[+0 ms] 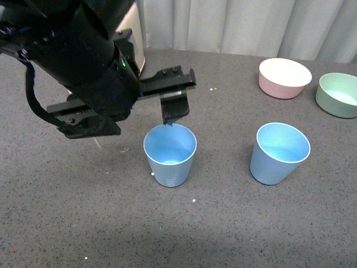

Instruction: Stack blue cups with both arms

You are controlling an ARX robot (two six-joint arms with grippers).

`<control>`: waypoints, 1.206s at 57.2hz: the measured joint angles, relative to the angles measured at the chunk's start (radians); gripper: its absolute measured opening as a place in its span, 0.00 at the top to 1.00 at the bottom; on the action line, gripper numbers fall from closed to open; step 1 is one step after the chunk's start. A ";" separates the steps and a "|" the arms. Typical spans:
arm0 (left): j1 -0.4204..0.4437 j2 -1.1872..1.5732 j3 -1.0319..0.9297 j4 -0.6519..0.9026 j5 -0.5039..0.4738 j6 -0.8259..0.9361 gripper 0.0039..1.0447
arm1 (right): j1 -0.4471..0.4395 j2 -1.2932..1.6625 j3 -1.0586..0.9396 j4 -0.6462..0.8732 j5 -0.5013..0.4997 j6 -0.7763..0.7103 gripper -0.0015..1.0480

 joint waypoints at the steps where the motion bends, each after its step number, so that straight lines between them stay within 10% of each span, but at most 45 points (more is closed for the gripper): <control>1: 0.000 -0.003 0.000 0.000 0.000 0.000 0.10 | 0.000 0.000 0.000 0.000 0.000 0.000 0.09; 6: 0.001 -0.013 -0.026 0.074 -0.052 0.033 0.07 | 0.000 0.000 0.000 0.000 0.000 0.000 0.09; 13: 0.019 -0.021 -0.322 0.717 -0.309 0.278 0.25 | 0.000 0.000 0.000 0.000 0.000 0.000 0.09; 24: 0.113 -0.176 -0.649 1.455 -0.277 0.484 0.55 | 0.000 0.000 0.000 0.000 0.001 0.000 0.09; 40: 0.211 -0.449 -0.854 1.423 -0.180 0.524 0.97 | 0.000 0.000 0.000 0.000 0.000 0.000 0.09; 69: 0.339 -0.890 -1.063 1.192 -0.054 0.537 0.97 | 0.000 0.000 0.000 0.000 0.000 0.000 0.09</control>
